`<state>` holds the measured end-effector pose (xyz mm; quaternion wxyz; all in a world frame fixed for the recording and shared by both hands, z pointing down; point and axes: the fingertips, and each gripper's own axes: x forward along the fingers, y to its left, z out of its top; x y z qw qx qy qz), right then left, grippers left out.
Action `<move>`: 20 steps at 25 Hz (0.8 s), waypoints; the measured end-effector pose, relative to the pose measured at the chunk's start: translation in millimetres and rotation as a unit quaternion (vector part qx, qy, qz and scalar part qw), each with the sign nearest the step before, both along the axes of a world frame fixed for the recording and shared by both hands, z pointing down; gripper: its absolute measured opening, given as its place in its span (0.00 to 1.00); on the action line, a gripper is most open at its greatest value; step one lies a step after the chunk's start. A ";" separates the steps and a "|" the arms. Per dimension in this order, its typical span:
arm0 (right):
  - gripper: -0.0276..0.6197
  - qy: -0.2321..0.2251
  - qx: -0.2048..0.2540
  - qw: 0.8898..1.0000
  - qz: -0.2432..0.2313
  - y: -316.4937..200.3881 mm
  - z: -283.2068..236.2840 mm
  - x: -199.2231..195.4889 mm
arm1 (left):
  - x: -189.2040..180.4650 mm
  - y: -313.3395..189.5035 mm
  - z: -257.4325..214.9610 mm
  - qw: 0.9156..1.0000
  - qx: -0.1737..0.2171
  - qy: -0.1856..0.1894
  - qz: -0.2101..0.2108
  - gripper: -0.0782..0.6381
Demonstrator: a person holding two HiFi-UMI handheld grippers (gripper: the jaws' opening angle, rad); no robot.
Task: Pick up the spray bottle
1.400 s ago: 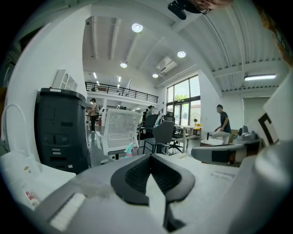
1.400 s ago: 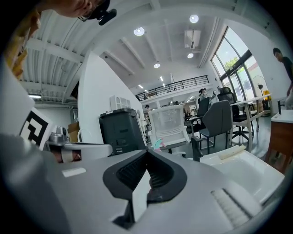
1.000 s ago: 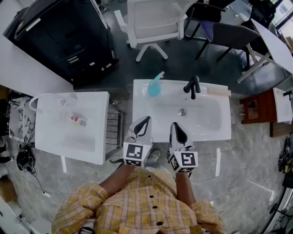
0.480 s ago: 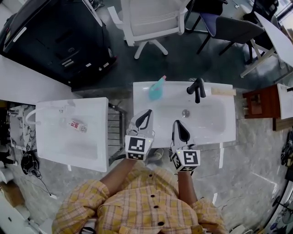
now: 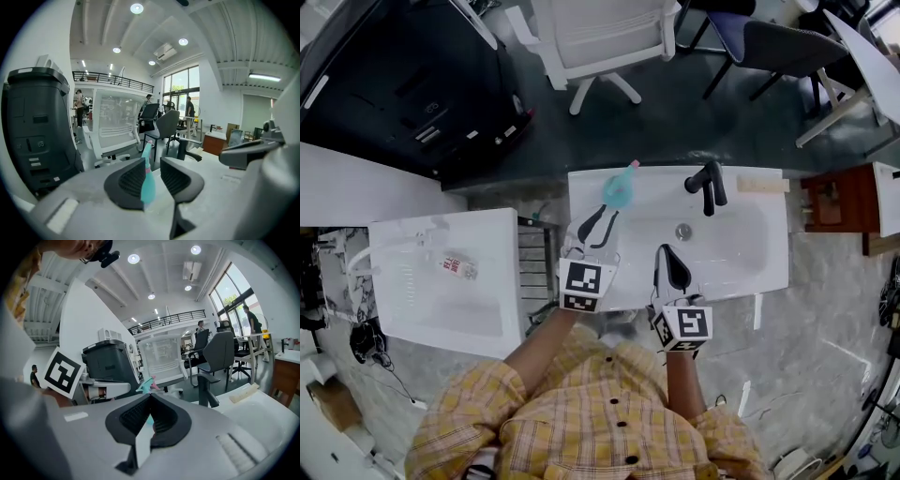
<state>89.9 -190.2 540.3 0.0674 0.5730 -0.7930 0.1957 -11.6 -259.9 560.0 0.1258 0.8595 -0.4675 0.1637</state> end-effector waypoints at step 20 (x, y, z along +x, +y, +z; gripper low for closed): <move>0.05 0.007 -0.027 1.000 0.005 -11.8 19.5 -0.4 | 24.7 -65.0 26.5 0.998 -0.016 -0.041 0.054 0.30</move>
